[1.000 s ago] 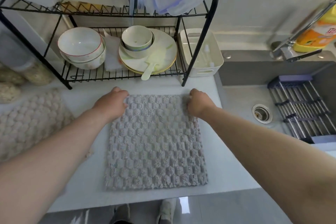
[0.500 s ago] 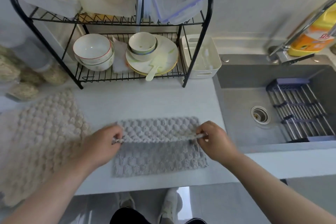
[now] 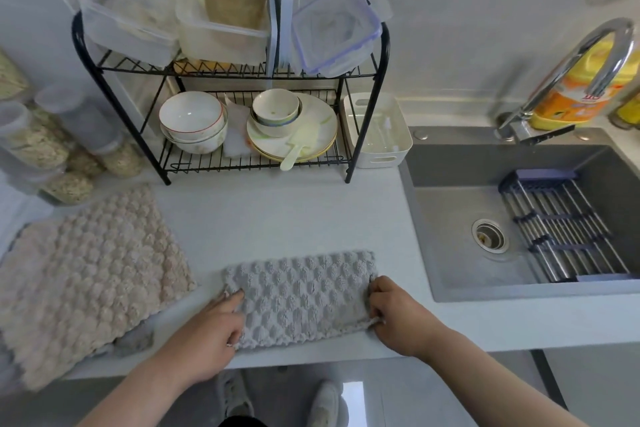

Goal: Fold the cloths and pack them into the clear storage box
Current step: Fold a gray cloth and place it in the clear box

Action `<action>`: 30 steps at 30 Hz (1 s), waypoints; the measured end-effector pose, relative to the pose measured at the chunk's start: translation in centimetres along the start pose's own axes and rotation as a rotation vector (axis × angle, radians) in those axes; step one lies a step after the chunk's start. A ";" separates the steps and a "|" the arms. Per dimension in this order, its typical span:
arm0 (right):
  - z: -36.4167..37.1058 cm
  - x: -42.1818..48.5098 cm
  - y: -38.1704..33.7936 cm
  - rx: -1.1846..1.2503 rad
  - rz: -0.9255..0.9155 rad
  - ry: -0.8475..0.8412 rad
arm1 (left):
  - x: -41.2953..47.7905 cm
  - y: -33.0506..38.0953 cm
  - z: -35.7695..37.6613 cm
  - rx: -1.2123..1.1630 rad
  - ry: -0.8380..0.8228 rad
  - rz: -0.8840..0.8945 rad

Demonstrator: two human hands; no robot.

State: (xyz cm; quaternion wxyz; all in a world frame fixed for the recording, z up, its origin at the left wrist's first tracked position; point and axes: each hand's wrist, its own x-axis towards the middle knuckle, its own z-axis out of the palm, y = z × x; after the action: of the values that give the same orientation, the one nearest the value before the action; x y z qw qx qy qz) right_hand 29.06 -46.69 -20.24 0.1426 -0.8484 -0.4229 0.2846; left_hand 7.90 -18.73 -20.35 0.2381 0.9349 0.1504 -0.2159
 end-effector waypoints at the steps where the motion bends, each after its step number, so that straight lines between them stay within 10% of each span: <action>1: 0.0 0.0 0.0 -0.001 -0.004 0.000 | -0.1 0.2 0.0 0.009 0.014 0.007; 5: 0.0 -0.3 -0.2 -0.007 0.000 -0.008 | -0.7 1.1 -0.3 0.088 -0.008 -0.014; 10: -0.4 0.8 -2.0 0.447 0.401 0.378 | -0.1 3.1 -1.7 0.305 0.401 0.118; 15: -2.7 4.0 -3.3 0.764 0.880 0.223 | 4.3 7.7 -1.6 0.220 0.109 0.021; 20: -3.0 4.7 -2.6 0.689 0.841 0.094 | 6.2 7.5 0.5 0.232 0.005 -0.036; 30: -9.2 3.9 -1.0 0.905 0.647 0.427 | 10.7 5.7 -3.0 0.145 0.291 0.037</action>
State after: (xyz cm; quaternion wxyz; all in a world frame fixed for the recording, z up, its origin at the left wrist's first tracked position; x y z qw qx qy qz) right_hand 35.88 -43.02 -13.81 0.4781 -0.8275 0.0586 0.2885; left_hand 20.26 -20.07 -20.87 0.1497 0.9736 0.1503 -0.0840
